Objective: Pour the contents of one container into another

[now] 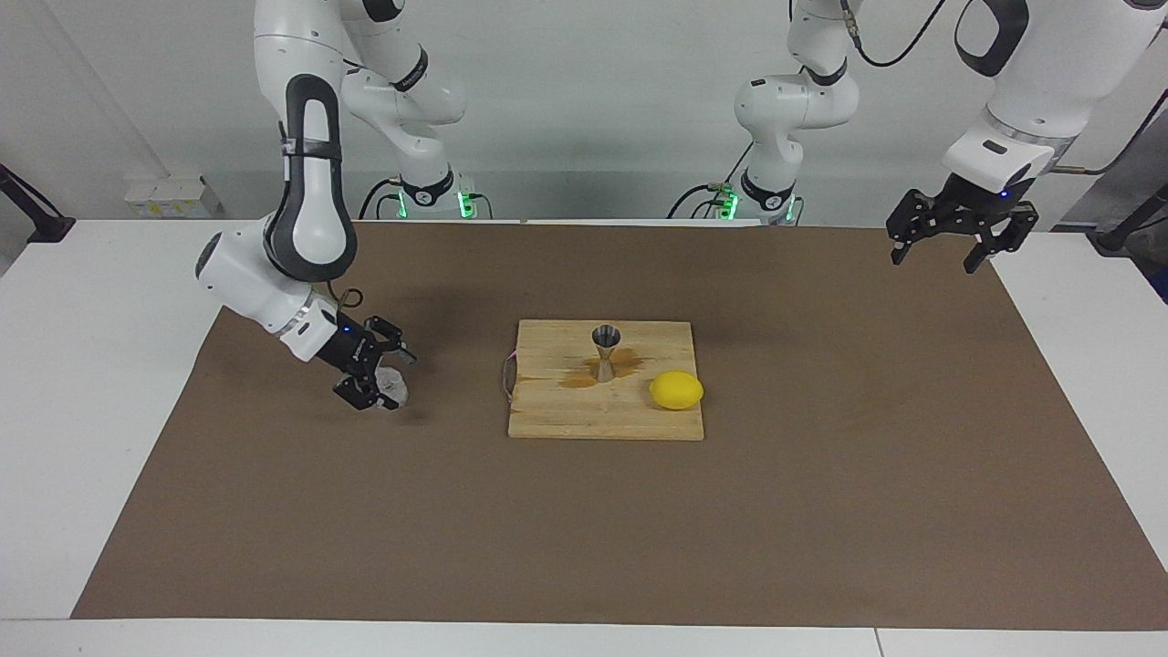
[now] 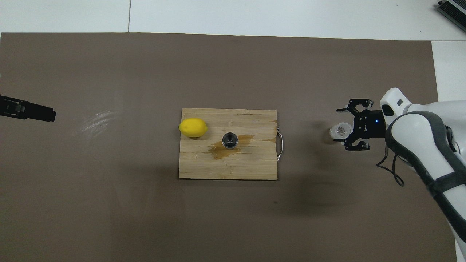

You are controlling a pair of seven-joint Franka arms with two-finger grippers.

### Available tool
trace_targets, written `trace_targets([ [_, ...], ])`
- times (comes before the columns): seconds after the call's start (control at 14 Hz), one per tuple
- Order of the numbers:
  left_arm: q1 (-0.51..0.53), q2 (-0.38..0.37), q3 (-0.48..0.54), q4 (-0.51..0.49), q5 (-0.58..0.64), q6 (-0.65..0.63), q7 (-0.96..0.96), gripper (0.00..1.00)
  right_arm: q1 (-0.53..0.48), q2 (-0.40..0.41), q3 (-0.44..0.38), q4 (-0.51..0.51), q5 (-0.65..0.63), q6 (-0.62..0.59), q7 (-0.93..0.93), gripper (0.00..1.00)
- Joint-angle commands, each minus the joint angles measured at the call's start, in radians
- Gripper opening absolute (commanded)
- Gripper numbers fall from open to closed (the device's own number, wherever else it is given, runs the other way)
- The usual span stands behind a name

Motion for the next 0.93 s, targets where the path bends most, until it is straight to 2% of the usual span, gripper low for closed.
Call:
trace_targets([
  [0.0, 0.006, 0.005, 0.0, 0.012, -0.009, -0.001, 0.015, 1.0, 0.016, -0.039, 0.005, 0.013, -0.077, -0.002, 0.147, 1.0],
  [0.21, 0.004, 0.005, 0.0, 0.012, -0.009, 0.001, 0.015, 1.0, 0.034, -0.088, 0.01, 0.014, -0.127, -0.005, 0.308, 1.0],
  [0.43, 0.004, 0.005, 0.0, 0.012, -0.009, 0.001, 0.015, 1.0, 0.048, -0.148, 0.01, 0.033, -0.239, -0.029, 0.533, 1.0],
  [0.64, 0.006, 0.005, 0.0, 0.012, -0.009, 0.001, 0.015, 1.0, 0.048, -0.162, 0.01, 0.114, -0.307, -0.12, 0.748, 1.0],
  [0.85, 0.004, 0.005, 0.0, 0.012, -0.009, -0.001, 0.015, 1.0, 0.048, -0.176, 0.01, 0.174, -0.387, -0.143, 0.961, 1.0],
])
